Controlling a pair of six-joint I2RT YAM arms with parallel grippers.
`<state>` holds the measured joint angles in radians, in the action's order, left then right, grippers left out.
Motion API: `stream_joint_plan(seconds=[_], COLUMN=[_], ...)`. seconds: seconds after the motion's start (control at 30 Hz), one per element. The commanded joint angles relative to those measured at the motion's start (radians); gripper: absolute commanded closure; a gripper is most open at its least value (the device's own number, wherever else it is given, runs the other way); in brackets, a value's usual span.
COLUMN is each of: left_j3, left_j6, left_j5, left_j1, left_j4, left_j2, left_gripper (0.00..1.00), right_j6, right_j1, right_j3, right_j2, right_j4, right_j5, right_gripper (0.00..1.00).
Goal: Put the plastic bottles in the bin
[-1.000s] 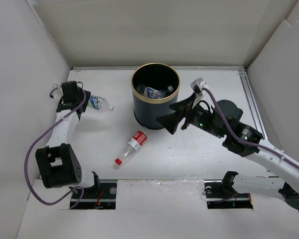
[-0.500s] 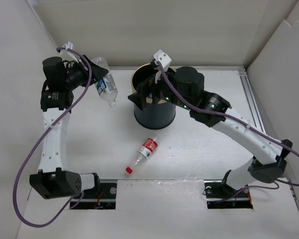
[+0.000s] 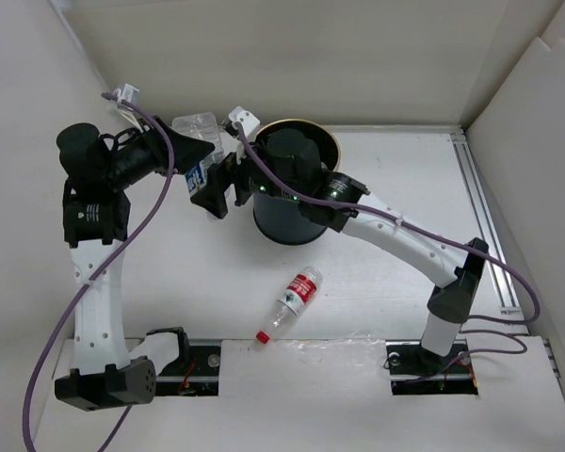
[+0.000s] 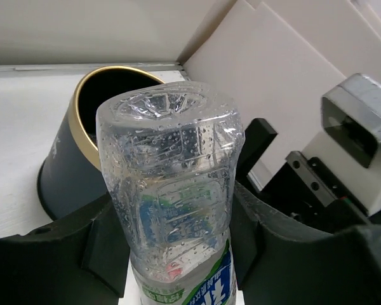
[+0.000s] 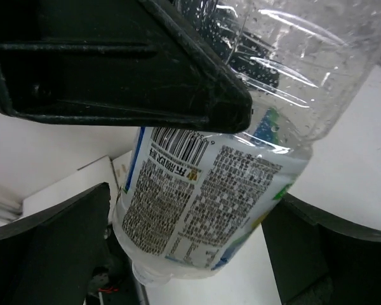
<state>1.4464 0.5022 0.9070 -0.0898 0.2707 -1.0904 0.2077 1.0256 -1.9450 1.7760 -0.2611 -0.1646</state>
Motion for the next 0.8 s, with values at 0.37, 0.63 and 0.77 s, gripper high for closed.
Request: stream_joint_plan(seconds=[0.37,0.63,0.77], left_j3=[-0.002,0.003,-0.069], left_j6=[0.174,0.104,0.006], left_j5=[-0.034,-0.338,-0.263], left_j1=[-0.002,-0.002,-0.002], left_j4=[-0.171,-0.016,-0.016], left_j2=[0.064,0.064,0.075], left_gripper=[0.00,0.00,0.00], right_j6=[0.090,0.071,0.071], right_j1=[0.012,-0.224,-0.320], right_j3=[0.063,0.027,0.027], right_j2=[-0.061,-0.061,-0.040], right_j4=[0.186,0.050,0.037], right_j5=[0.212,0.300,0.300], right_gripper=[1.00,1.00,1.00])
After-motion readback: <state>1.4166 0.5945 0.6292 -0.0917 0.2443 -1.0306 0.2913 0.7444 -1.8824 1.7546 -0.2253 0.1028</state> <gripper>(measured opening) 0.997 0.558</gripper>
